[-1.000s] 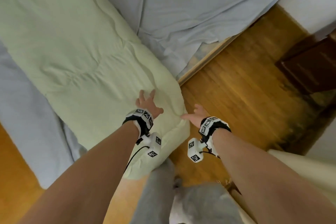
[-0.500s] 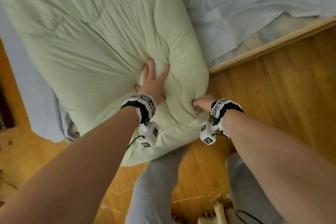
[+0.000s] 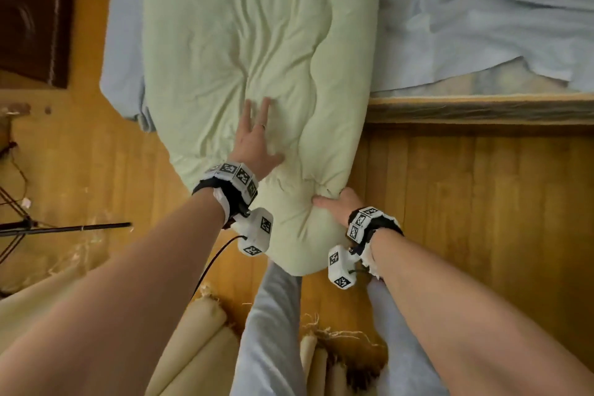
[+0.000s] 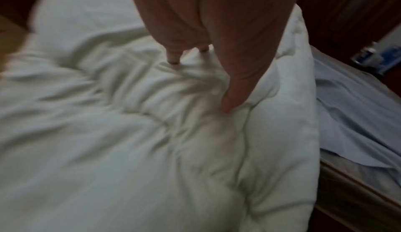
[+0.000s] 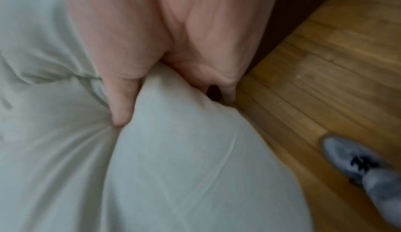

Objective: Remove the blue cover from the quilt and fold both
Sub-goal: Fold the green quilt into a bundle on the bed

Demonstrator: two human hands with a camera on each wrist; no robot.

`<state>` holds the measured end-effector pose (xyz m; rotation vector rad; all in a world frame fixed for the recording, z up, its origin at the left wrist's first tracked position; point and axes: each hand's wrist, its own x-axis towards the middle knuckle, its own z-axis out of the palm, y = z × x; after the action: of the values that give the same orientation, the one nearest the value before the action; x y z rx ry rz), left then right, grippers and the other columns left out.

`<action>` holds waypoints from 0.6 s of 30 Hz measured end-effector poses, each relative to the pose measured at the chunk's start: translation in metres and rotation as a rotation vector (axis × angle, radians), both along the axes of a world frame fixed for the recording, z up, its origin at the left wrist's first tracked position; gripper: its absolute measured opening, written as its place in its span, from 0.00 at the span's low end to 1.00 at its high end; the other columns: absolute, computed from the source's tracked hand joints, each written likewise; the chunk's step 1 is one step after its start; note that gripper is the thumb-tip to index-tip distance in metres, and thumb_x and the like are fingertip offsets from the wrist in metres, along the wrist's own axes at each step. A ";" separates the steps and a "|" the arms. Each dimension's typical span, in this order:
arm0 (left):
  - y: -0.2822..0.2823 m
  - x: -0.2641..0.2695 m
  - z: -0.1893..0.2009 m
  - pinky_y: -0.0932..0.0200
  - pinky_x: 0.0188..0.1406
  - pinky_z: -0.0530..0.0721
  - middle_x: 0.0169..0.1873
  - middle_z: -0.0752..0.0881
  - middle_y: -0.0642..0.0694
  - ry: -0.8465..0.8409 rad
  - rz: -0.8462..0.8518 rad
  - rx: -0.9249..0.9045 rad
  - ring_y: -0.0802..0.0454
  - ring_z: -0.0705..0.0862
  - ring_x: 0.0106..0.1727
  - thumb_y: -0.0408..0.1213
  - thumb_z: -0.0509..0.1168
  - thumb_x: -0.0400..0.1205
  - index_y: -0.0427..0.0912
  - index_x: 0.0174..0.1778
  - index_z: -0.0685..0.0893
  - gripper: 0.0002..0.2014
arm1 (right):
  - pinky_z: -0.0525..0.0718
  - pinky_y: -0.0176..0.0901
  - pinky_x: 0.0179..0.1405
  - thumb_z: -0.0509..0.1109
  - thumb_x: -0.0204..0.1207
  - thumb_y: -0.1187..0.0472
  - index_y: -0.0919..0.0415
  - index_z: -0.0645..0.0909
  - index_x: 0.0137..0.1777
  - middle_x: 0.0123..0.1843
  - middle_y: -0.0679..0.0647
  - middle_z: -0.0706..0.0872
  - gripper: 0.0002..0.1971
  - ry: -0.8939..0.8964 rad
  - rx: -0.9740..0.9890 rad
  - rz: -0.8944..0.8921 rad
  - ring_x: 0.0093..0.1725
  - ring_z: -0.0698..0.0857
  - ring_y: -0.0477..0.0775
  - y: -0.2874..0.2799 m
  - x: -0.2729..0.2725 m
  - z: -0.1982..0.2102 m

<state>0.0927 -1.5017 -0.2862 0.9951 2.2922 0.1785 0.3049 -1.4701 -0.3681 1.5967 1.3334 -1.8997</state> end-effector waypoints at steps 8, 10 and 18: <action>-0.202 0.068 0.032 0.39 0.51 0.87 0.77 0.70 0.41 -0.557 0.913 -0.305 0.36 0.75 0.71 0.70 0.68 0.71 0.45 0.85 0.54 0.54 | 0.84 0.62 0.64 0.77 0.69 0.38 0.56 0.85 0.50 0.52 0.57 0.91 0.22 0.053 0.000 -0.199 0.54 0.89 0.62 -0.049 -0.008 0.065; -0.224 0.086 0.033 0.40 0.45 0.89 0.74 0.75 0.46 -0.765 1.040 -0.191 0.40 0.80 0.65 0.69 0.68 0.71 0.51 0.83 0.62 0.47 | 0.84 0.62 0.64 0.83 0.49 0.28 0.56 0.83 0.59 0.56 0.56 0.91 0.43 -0.027 -0.134 -0.197 0.56 0.89 0.60 -0.064 -0.015 0.073; -0.240 0.089 0.062 0.62 0.51 0.81 0.69 0.80 0.50 -0.957 1.127 0.248 0.55 0.82 0.59 0.48 0.65 0.84 0.47 0.78 0.72 0.26 | 0.89 0.56 0.50 0.89 0.59 0.57 0.67 0.79 0.68 0.57 0.60 0.90 0.38 0.004 -0.204 -0.184 0.56 0.89 0.59 -0.123 -0.033 0.116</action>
<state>0.1819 -1.7417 -0.2241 -0.3896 1.6367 1.1263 0.2718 -1.5926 -0.2522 1.6599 0.9857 -2.0708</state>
